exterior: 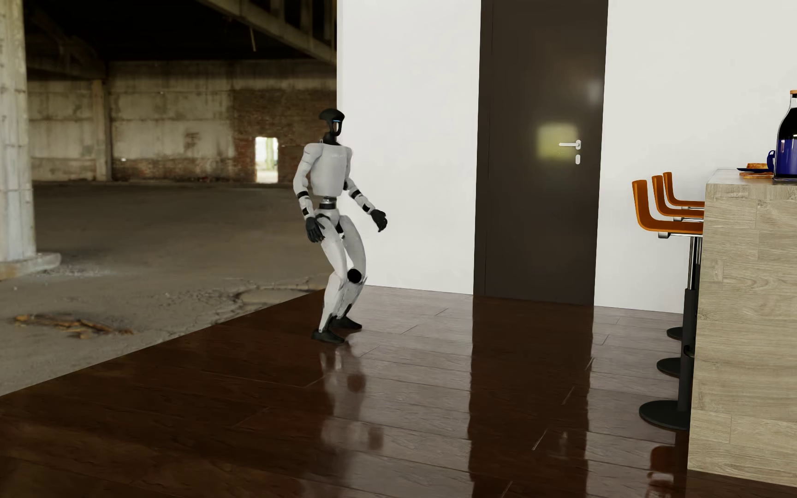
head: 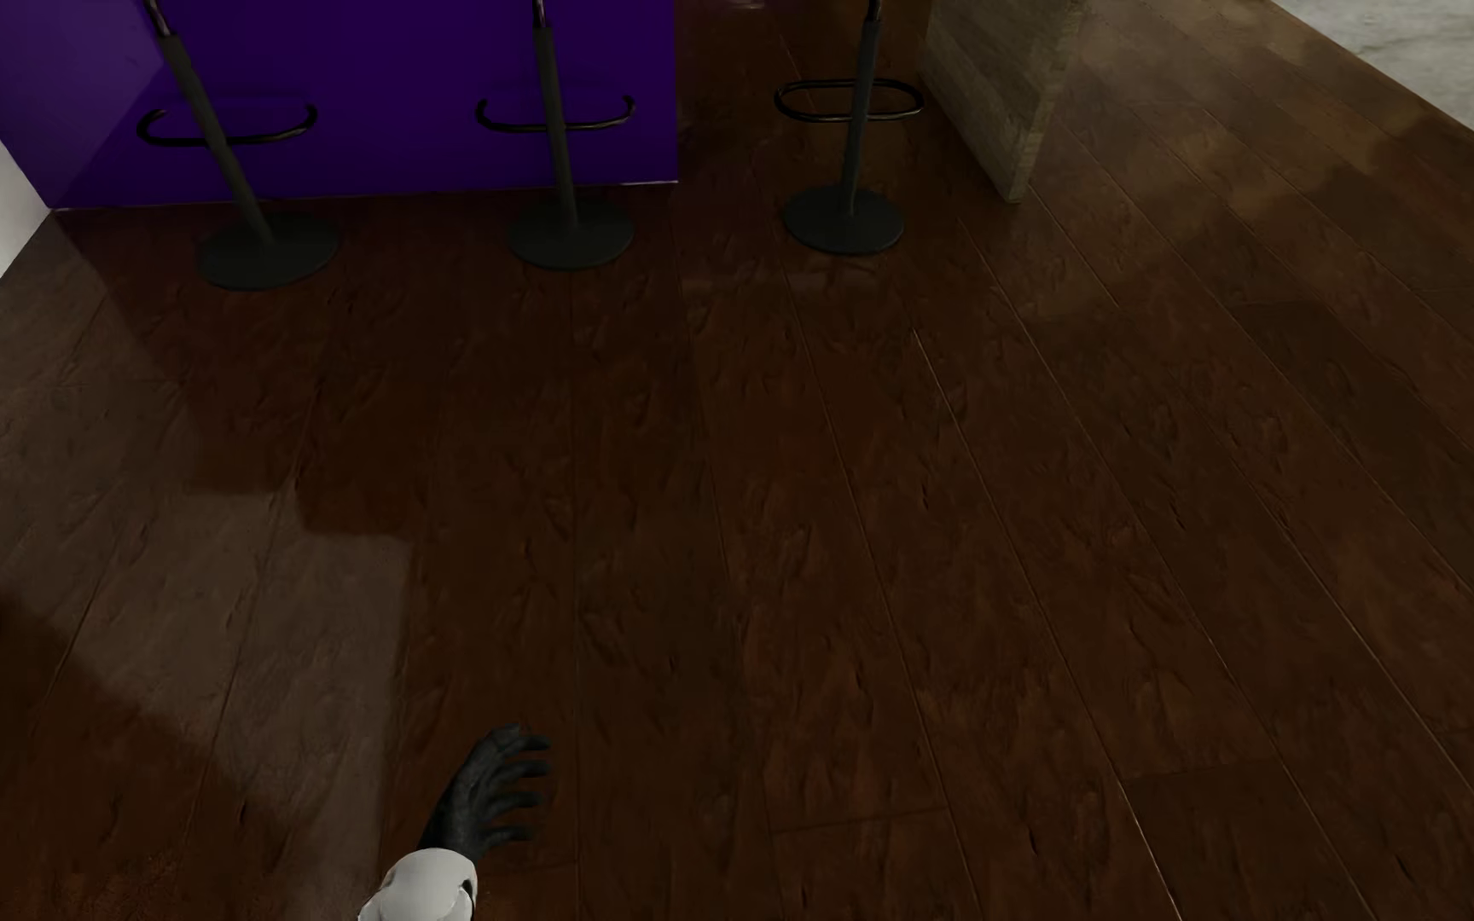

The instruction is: Do a 180

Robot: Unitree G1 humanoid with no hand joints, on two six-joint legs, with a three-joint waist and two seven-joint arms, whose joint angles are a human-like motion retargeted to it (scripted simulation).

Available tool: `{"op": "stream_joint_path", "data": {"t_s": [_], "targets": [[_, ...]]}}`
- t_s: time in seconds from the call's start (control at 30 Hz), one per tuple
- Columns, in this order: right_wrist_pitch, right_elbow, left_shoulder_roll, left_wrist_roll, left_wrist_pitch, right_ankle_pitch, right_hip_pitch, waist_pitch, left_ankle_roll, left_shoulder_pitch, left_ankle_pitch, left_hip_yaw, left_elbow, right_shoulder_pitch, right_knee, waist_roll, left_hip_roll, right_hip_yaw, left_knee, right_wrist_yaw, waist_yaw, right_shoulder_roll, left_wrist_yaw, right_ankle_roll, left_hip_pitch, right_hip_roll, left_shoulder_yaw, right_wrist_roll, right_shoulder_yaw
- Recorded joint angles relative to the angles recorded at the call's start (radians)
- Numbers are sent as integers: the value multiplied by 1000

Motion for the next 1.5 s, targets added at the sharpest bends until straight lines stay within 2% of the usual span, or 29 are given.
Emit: {"op": "stream_joint_path", "data": {"t_s": [0.03,0.07,0.1,0.13,0.2,0.23,0.27,0.33,0.4,0.43,0.5,0.6,0.67,0.77,0.8,0.87,0.93,0.97,1.07,1.1,1.17,1.23,1.33,1.4,1.5], "targets": [[4,-20,0,-28,-14,14,21,25,17,17,30,-25,-26,-54,-23,3,-10,-3,17,23,61,-5,19,5,-3,0,-20,7,-14],[-11,-48,18,-56,-24,28,23,31,81,70,31,-39,-22,-121,-42,14,-15,-5,11,35,101,1,27,5,-9,4,-11,21,3],[-56,-52,27,-76,-21,38,15,23,91,111,3,-50,37,-174,-54,27,-20,-1,-41,37,145,27,32,5,6,8,6,34,33],[-102,-52,7,-84,8,46,12,19,-16,161,25,-53,36,-194,-64,46,-15,1,-70,38,179,42,39,9,12,9,25,40,58],[-141,-42,-13,-66,86,56,9,27,-15,198,31,-46,37,-206,-75,68,-21,16,-74,40,199,64,37,17,7,8,30,27,80],[-131,-33,-8,-37,109,62,10,36,-11,193,33,-37,23,-195,-82,71,-21,24,-77,44,195,67,27,20,11,8,21,8,72],[-99,-44,-2,-2,113,65,14,49,-11,180,35,-33,25,-177,-84,68,-22,29,-81,48,184,74,13,20,18,9,30,-15,70],[-19,-48,-7,57,83,63,11,62,-9,145,39,-32,16,-154,-74,53,-29,32,-81,61,168,39,-7,22,19,2,13,-54,63],[28,-65,-9,61,37,76,10,52,-8,149,45,-33,5,-151,-90,49,-26,30,-83,65,164,37,-24,23,11,6,2,-72,44],[8,-55,-12,48,23,83,15,47,-6,152,48,-31,24,-158,-101,47,-26,32,-88,64,159,36,-29,25,14,7,3,-72,54],[-37,-55,-27,26,28,82,25,37,-3,158,44,-29,21,-145,-106,44,-24,38,-81,68,153,42,-32,29,19,11,23,-55,59],[-54,-61,-5,46,50,73,14,6,-3,190,39,-26,27,-149,-85,15,-30,42,-76,71,149,54,-29,28,17,6,23,-33,48],[-48,-50,-11,38,59,67,6,4,-4,167,30,-31,23,-157,-70,16,-28,40,-54,68,139,36,-7,29,4,8,23,-25,64],[-25,-44,-5,12,34,75,15,10,-3,131,33,-20,30,-139,-85,21,-23,49,-68,65,138,54,-7,29,18,13,6,-36,47],[-2,-58,-12,6,24,74,14,11,0,142,31,-17,26,-145,-86,29,-25,51,-67,68,131,58,-11,32,17,13,10,-40,59],[-1,-45,-14,1,26,82,22,10,4,152,40,-21,32,-141,-111,42,-31,46,-87,77,157,52,-5,36,19,5,8,-40,50],[-14,-60,-13,17,35,81,13,24,7,170,43,-24,22,-182,-108,46,-38,44,-88,75,174,53,5,38,8,-2,19,-39,54],[-38,-54,-15,28,36,74,10,35,7,175,38,-25,41,-196,-98,48,-40,44,-80,74,172,51,12,38,7,-4,6,-40,51],[-82,-51,0,26,33,60,2,53,5,164,29,-22,17,-154,-78,40,-40,47,-73,70,161,33,9,37,6,-4,11,-49,58],[-77,-42,-6,15,28,60,0,54,6,145,27,-23,19,-144,-80,42,-39,46,-71,64,166,37,-2,37,3,-3,20,-49,47],[-32,-65,0,-8,23,60,13,68,9,128,26,-20,30,-153,-84,47,-41,49,-73,50,147,47,-6,40,15,-5,-2,-31,44],[-9,-65,-8,-12,18,61,18,68,10,130,22,-22,10,-153,-86,48,-37,47,-64,33,140,53,21,41,15,-1,1,-7,55],[-13,-59,0,6,21,65,12,46,13,137,30,-20,22,-145,-85,34,-47,52,-70,18,151,66,38,44,11,-9,10,6,62],[-23,-50,-23,24,45,72,28,42,12,142,31,-24,32,-165,-95,36,-42,51,-68,21,173,52,33,44,19,-2,2,-2,72],[-56,-53,10,27,48,92,24,14,16,171,45,-26,15,-155,-122,35,-43,49,-78,35,170,37,-17,46,6,-3,17,-23,51]]}}
